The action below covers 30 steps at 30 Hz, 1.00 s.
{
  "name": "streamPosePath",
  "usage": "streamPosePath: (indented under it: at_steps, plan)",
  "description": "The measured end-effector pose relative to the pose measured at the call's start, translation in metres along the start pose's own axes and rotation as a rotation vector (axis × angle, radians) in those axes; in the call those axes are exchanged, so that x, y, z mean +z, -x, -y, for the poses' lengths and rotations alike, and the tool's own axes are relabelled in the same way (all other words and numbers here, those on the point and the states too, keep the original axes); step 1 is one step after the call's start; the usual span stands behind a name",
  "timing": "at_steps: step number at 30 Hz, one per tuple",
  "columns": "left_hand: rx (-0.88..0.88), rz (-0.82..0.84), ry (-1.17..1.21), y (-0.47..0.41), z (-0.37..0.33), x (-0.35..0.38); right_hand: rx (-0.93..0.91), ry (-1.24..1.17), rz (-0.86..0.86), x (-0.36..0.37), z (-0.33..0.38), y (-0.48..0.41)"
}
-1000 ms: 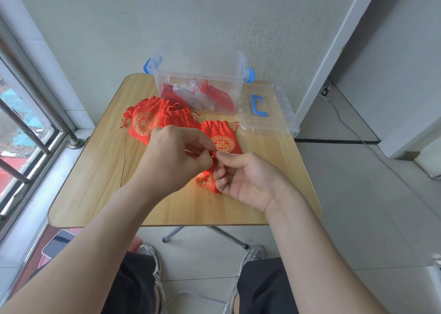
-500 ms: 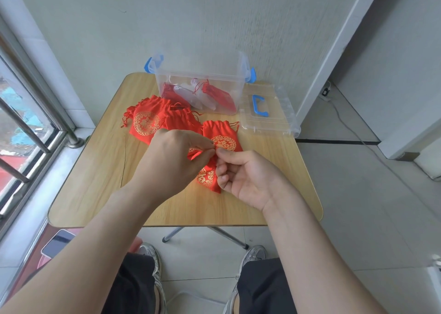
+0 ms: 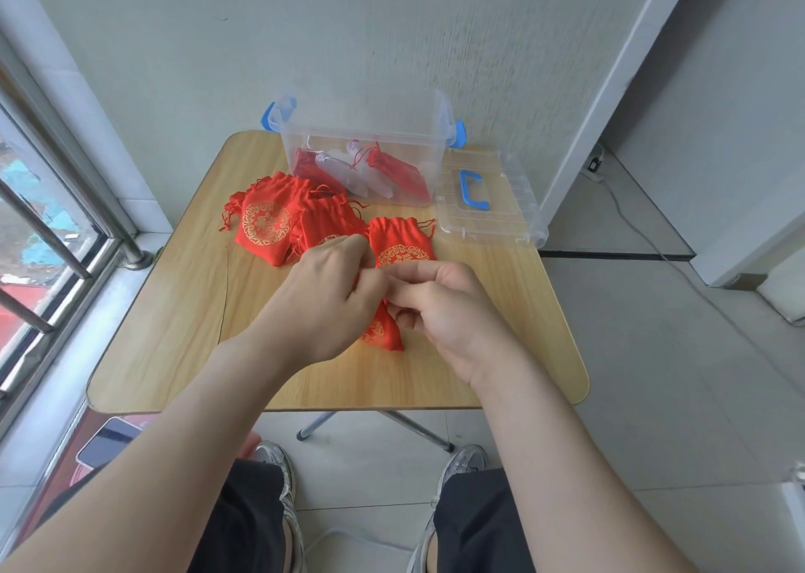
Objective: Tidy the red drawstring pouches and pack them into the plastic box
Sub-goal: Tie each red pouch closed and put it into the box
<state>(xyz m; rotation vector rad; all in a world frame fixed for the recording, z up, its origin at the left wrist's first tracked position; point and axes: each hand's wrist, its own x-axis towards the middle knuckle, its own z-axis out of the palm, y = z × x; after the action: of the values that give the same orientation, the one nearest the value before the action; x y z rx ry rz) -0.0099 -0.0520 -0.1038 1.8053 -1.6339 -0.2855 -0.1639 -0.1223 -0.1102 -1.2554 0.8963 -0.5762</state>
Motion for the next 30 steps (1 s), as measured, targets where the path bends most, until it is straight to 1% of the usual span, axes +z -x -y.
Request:
streamPosePath:
  at_steps: [2,4,7,10,12,14,16,19,22,25,30]
  plan:
    - [0.015,0.016,-0.020,-0.001,0.001,0.000,-0.015,0.037,-0.014,0.001,0.001,0.001]
    - [-0.004,-0.011,-0.020,-0.004,0.001,-0.001,-0.024,0.040,-0.026,0.001,0.001,0.002]
    - [-0.071,-0.048,0.068,-0.007,0.001,-0.004,-0.034,0.060,-0.067,0.001,0.002,0.002]
    - [-0.118,-0.023,0.176,-0.007,0.008,-0.010,-0.042,0.075,-0.106,-0.001,0.002,0.001]
    - [-0.172,0.010,0.309,-0.007,0.014,-0.015,-0.051,0.063,-0.125,-0.001,0.002,0.001]
    - [-0.259,0.083,0.412,-0.008,0.014,-0.017,-0.060,0.057,-0.129,0.001,0.002,0.001]
    - [-0.346,0.133,0.445,-0.007,0.010,-0.016,-0.074,0.065,-0.130,0.002,0.002,0.001]
    - [-0.404,0.058,0.446,-0.007,0.008,-0.016,-0.089,0.066,-0.148,0.002,0.002,0.000]
    - [-0.418,-0.007,0.451,-0.008,0.012,-0.019,-0.104,0.063,-0.162,0.002,0.001,0.000]
    - [-0.426,0.001,0.435,-0.008,0.012,-0.022,-0.123,0.074,-0.172,0.003,-0.001,-0.001]
    - [-0.323,0.033,0.384,-0.002,0.002,-0.020,-0.140,0.085,-0.175,0.002,-0.001,-0.002]
